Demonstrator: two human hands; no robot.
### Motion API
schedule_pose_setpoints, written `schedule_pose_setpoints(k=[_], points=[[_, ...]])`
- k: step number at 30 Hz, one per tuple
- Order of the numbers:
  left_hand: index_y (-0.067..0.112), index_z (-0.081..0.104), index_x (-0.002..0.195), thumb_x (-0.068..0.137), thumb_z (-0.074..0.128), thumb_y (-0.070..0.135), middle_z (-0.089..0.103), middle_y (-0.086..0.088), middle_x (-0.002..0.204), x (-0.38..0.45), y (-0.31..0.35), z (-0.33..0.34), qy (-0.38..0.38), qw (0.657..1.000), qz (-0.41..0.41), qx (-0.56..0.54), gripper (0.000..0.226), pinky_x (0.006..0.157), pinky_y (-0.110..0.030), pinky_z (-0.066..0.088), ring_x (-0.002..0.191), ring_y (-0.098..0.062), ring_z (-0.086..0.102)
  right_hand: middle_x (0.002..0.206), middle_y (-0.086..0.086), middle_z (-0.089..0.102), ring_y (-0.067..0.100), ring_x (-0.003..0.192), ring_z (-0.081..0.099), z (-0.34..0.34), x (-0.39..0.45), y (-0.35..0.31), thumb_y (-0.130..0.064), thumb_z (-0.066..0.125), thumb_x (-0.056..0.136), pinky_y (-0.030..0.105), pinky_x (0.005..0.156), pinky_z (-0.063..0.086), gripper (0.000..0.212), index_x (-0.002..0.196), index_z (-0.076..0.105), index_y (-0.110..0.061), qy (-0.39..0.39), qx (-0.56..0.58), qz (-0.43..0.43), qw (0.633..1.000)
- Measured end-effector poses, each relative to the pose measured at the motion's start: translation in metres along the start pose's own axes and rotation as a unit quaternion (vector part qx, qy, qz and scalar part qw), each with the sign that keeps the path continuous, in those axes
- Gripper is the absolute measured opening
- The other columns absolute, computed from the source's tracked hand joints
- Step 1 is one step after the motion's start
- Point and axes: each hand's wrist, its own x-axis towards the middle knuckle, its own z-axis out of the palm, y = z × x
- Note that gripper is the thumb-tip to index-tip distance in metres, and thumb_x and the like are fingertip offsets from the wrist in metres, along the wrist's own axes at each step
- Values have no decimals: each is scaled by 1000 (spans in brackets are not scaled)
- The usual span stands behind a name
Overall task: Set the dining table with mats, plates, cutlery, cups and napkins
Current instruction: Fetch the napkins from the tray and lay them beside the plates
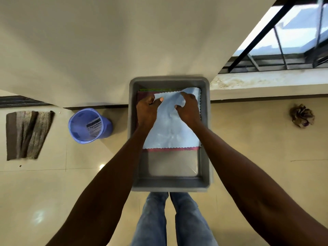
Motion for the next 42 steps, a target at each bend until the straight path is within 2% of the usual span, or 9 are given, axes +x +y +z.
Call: schedule_pose_setpoints(k=[6,10,14,18,24,28,32,36,42], points=[[1,66,103,97,61,16,67,-5,90,-43,65,-29,-73,994,66,43,17,77,-19,47,82,-7,60,156,11,28,33,144,24,-59,-33,-60,-22,76,81,45,113,29,78,149,37,-23,-47,-58,-63,995],[5,70,103,96,60,10,69,-2,94,-71,108,-55,-109,989,91,26,13,81,-20,48,87,-8,62,149,6,41,32,142,28,-88,-54,-85,-39,72,72,51,115,25,61,129,60,-23,-94,-154,-109,978],[3,70,102,94,59,6,69,-1,93,-92,142,-90,-105,980,161,61,14,78,-16,46,79,5,61,106,3,67,25,119,55,-121,-90,-120,-36,71,69,41,107,34,31,96,69,-23,-73,-172,-117,975],[5,70,101,92,58,7,67,7,85,-109,155,-128,-62,981,180,43,15,75,-16,43,74,8,58,64,-13,45,15,85,54,-145,-136,-150,-23,71,71,31,95,29,17,73,55,-26,-38,-179,-109,977],[6,71,104,90,54,9,72,-6,100,-130,162,-193,46,982,183,11,22,82,-24,47,90,-14,63,112,12,67,28,111,59,-157,-190,-175,-26,74,80,31,84,29,36,111,67,-10,32,-175,-98,979],[3,65,77,91,53,5,64,-12,73,-138,165,-223,112,976,188,-16,18,65,-30,41,63,-15,55,69,6,56,19,70,53,-166,-217,-187,-19,76,79,29,60,27,20,70,59,-12,65,-48,-83,993],[6,45,56,86,53,1,39,-11,52,-147,169,-240,161,971,155,-90,32,59,-28,29,50,-7,32,65,1,55,7,57,47,-167,-246,-196,-8,77,78,20,54,35,13,77,64,-6,113,129,-83,982],[-14,64,85,84,63,2,66,-33,92,-154,166,-243,166,976,97,-99,16,71,-46,49,80,-40,63,72,10,55,16,67,52,-152,-256,-193,-12,80,72,32,65,42,26,77,60,4,180,300,-16,937],[-4,75,92,80,75,7,72,-18,86,-181,149,-222,107,985,62,-117,15,78,-34,52,81,-23,66,64,8,43,17,63,40,-127,-280,-187,-12,73,79,32,61,35,29,61,51,-12,227,343,32,911]])
